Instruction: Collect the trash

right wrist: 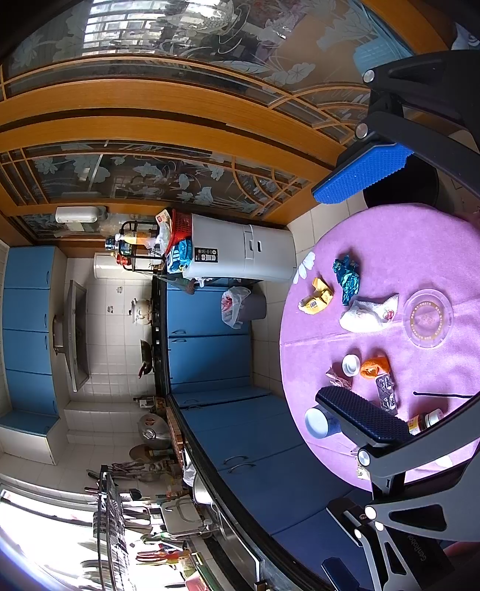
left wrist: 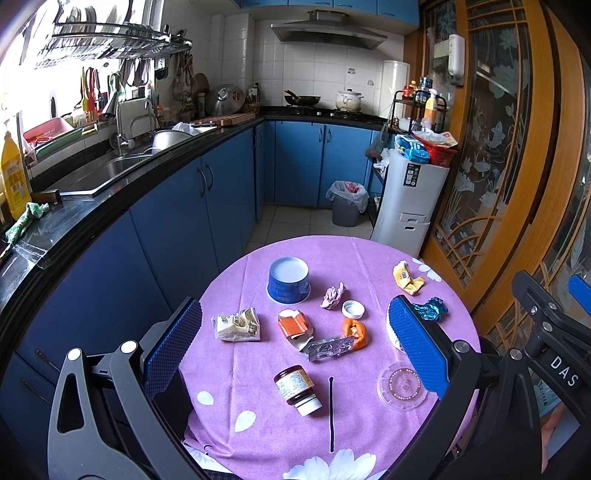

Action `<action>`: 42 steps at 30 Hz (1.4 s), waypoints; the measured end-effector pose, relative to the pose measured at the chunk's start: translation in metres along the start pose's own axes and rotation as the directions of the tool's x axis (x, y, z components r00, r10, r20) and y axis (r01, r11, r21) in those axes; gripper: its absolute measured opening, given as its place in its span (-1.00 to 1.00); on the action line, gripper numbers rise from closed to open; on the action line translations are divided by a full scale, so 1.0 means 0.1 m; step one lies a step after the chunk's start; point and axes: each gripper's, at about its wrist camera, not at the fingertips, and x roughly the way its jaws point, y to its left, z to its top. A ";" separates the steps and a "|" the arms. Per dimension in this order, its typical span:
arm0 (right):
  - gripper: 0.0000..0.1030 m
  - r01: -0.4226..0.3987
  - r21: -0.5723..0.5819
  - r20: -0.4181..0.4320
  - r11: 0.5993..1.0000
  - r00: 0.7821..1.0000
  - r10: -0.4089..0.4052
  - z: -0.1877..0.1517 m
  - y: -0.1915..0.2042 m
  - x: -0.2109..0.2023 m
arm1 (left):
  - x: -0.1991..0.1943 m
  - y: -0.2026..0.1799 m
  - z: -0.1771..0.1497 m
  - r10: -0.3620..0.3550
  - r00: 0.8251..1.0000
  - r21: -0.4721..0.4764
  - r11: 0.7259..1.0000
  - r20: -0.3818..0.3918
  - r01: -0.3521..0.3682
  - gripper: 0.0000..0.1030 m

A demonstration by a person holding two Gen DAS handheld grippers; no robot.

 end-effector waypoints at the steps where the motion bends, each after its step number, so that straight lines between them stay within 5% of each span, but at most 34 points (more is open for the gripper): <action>1: 0.88 -0.001 -0.002 -0.001 1.000 1.000 0.001 0.00 0.00 0.00 | 0.02 0.04 -0.01 -0.002 1.000 0.001 1.000 -0.001 0.002 0.94; 42: 0.88 -0.003 0.001 -0.011 1.000 1.000 0.003 -0.03 0.01 0.03 | 0.03 0.04 -0.02 -0.001 1.000 0.002 1.000 -0.007 0.001 0.94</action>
